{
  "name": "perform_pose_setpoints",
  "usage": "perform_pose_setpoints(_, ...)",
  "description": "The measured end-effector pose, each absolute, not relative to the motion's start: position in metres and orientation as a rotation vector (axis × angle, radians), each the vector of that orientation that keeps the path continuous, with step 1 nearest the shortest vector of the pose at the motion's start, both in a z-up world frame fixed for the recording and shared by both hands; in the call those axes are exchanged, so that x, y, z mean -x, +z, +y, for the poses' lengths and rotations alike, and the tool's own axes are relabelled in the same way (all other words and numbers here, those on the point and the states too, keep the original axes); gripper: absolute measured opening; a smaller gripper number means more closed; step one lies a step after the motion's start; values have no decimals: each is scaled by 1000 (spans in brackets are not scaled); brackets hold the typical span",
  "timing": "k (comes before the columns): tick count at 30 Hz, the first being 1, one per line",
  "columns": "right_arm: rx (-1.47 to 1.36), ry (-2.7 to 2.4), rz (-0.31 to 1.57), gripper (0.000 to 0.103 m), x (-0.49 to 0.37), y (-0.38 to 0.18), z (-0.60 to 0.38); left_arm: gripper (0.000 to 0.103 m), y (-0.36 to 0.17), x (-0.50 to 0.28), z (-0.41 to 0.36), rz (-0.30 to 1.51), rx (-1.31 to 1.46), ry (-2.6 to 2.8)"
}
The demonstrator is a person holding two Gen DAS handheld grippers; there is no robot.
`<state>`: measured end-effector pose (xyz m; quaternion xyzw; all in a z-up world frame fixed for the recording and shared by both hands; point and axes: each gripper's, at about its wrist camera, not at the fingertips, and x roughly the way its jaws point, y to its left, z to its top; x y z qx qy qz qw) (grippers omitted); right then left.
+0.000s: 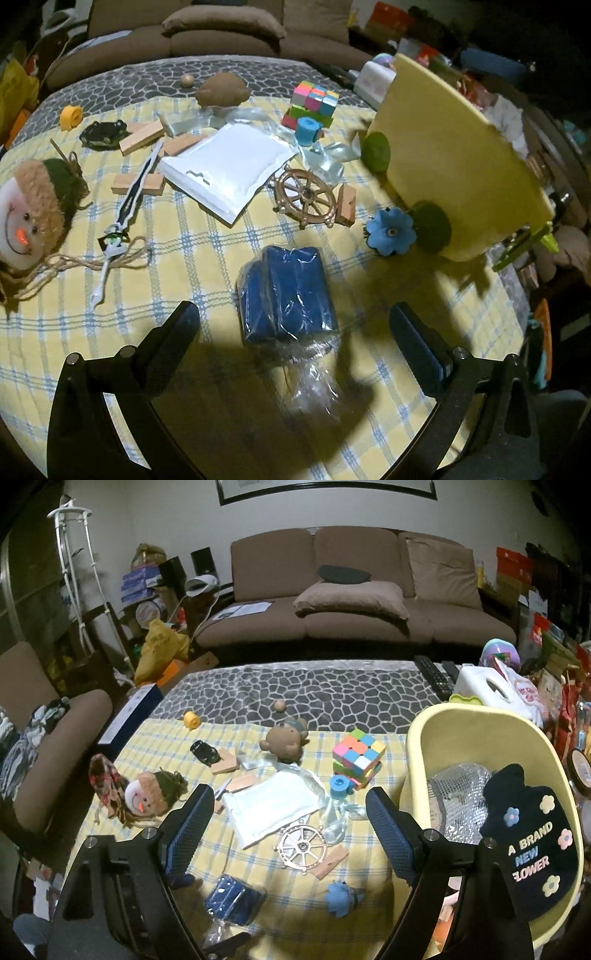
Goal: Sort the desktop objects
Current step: 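Lower the left gripper onto the blue wrapped package and close it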
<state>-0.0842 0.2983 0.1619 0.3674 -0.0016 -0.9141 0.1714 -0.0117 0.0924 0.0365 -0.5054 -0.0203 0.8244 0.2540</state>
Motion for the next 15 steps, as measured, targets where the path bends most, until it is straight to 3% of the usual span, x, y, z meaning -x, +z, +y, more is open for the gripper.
perform_pose_setpoints(4,-1059,-2600,-15,86,86,158,301,96,26,16,95,-44,1372,2251)
perform_pose_setpoints(6,-1064,-2599,-14,86,86,157,301,82,22,18,95,-42,1383,2250)
perform_pose_setpoints(10,-1070,-2596,-9,86,87,156,300,71,17,21,94,-42,1381,2255)
perform_pose_setpoints(11,-1072,-2595,-7,86,87,156,299,57,18,21,93,-53,1372,2244)
perform_pose_setpoints(12,-1075,-2592,-4,86,87,155,298,52,20,21,92,-68,1367,2233)
perform_pose_setpoints(15,-1085,-2586,1,86,86,152,297,50,21,23,88,-86,1369,2223)
